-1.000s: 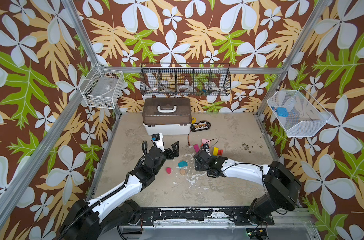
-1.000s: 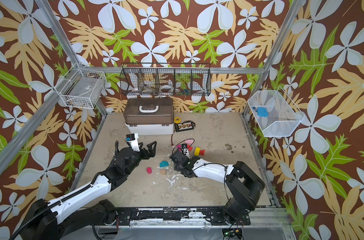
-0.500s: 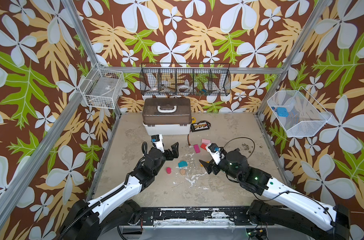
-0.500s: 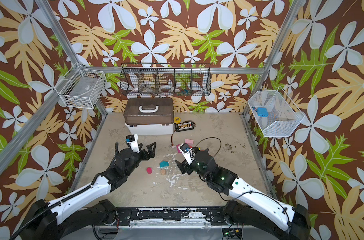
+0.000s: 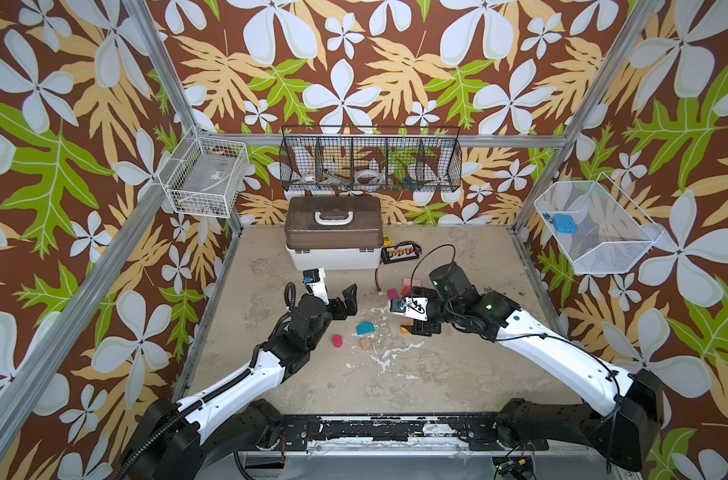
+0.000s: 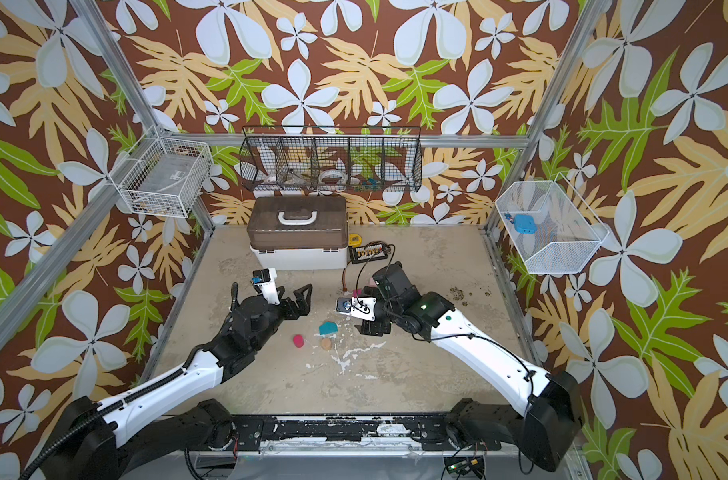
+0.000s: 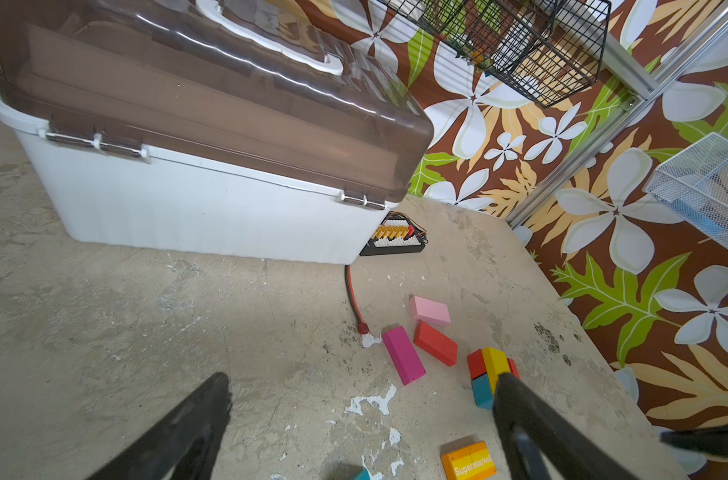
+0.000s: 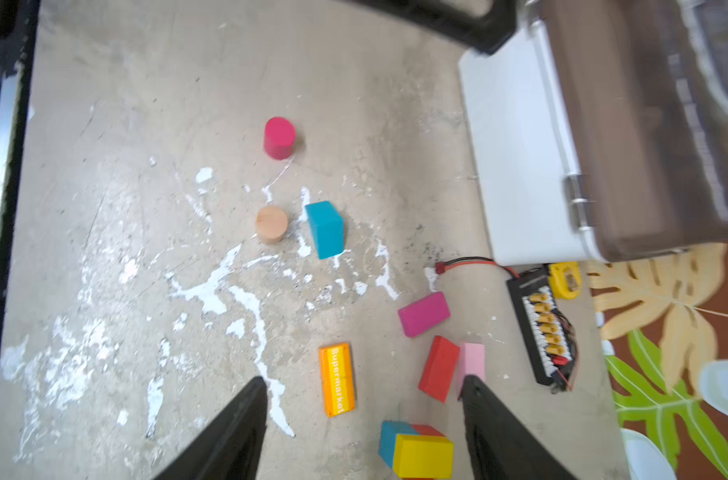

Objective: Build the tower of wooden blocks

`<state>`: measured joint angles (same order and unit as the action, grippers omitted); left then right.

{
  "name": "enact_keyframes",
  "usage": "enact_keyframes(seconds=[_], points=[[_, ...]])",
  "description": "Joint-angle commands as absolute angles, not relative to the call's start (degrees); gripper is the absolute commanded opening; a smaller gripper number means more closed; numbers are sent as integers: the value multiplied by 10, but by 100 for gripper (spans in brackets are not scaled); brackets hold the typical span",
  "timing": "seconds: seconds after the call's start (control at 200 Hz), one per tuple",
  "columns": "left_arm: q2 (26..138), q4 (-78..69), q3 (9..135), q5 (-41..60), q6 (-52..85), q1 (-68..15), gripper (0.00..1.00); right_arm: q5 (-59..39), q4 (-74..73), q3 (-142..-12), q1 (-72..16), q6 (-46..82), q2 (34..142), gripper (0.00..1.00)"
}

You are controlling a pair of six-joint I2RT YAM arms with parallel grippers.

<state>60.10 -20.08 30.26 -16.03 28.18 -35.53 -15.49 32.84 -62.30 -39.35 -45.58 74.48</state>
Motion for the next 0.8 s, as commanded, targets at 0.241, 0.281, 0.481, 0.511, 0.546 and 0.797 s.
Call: enact_keyframes(seconds=[0.241,0.281,0.481,0.511,0.546,0.797], points=[[616,-208,310,-151,284,-354,100,-90,353,-626,-386,-538,870,90],[616,-208,310,-150,284,-354,100,-87,358,-640,-385,-537,888,90],[619,-214,309,-148,287,-355,100,-100,377,-686,-358,-526,971,86],[622,-216,309,-145,288,-354,100,-95,376,-689,-355,-523,982,86],[625,-217,309,-144,290,-354,100,-87,376,-693,-353,-520,995,86],[637,-209,319,-141,290,-354,100,-100,402,-716,-352,-527,1055,80]])
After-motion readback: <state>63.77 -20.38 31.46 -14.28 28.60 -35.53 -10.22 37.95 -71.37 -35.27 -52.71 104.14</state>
